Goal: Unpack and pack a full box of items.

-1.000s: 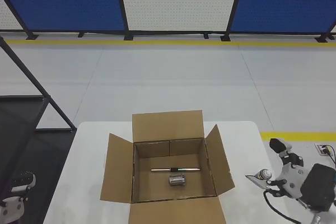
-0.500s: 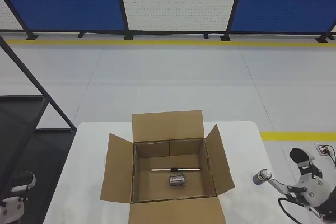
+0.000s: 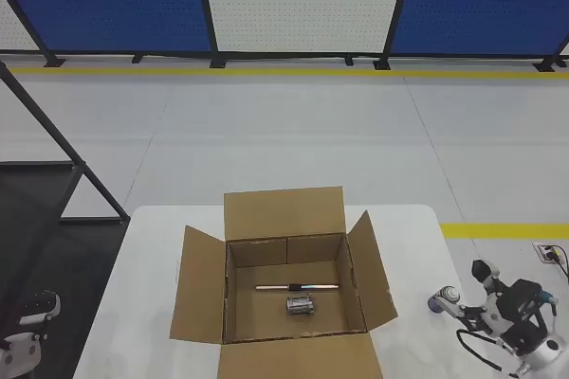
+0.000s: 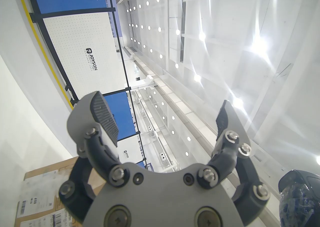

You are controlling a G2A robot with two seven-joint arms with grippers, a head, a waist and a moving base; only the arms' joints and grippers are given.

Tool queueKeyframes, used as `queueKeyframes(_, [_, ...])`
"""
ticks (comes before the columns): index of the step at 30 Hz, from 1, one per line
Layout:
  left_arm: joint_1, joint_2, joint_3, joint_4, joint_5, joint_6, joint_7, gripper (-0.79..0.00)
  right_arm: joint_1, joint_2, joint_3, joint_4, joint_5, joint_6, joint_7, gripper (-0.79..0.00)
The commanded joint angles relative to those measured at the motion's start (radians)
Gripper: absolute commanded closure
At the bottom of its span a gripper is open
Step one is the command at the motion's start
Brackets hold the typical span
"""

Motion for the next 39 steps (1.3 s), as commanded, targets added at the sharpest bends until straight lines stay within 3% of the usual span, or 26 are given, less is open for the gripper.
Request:
queueKeyframes(1, [0.000,0.000,0.000,0.000,0.000,0.000,0.000,-0.785,0.021,0.001,-0.015,0.054,-0.030,0.018,0.020,-0.785])
queueKeyframes(6, [0.000,0.000,0.000,0.000,0.000,0.000,0.000,-0.785,0.065,0.004,-0.031,0.174,-0.080,0.081,0.060,-0.785])
queueKeyframes(20, [0.000,0.000,0.000,0.000,0.000,0.000,0.000,-0.785,0.212,0.012,-0.124,0.412,-0.054,-0.007,0.140,-0.785])
queueKeyframes(21, [0.000,0.000,0.000,0.000,0.000,0.000,0.000,-0.785,0.220,0.013,-0.129,0.425,-0.054,-0.008,0.140,-0.634])
queueKeyframes(22, [0.000,0.000,0.000,0.000,0.000,0.000,0.000,-0.785,0.228,0.013,-0.135,0.435,-0.051,-0.011,0.139,-0.388])
queueKeyframes(23, [0.000,0.000,0.000,0.000,0.000,0.000,0.000,-0.785,0.234,0.013,-0.139,0.444,-0.049,-0.015,0.138,-0.274])
queueKeyframes(24, [0.000,0.000,0.000,0.000,0.000,0.000,0.000,-0.785,0.240,0.013,-0.142,0.452,-0.045,-0.018,0.136,-0.092])
queueKeyframes(25, [0.000,0.000,0.000,0.000,0.000,0.000,0.000,-0.785,0.244,0.014,-0.144,0.457,-0.045,-0.019,0.135,0.000])
queueKeyframes(33, [0.000,0.000,0.000,0.000,0.000,0.000,0.000,-0.785,0.251,0.021,-0.139,0.463,-0.038,-0.023,0.106,0.000])
queueKeyframes(39, [0.000,0.000,0.000,0.000,0.000,0.000,0.000,-0.785,0.163,0.035,-0.019,0.301,0.023,-0.038,0.009,0.000])
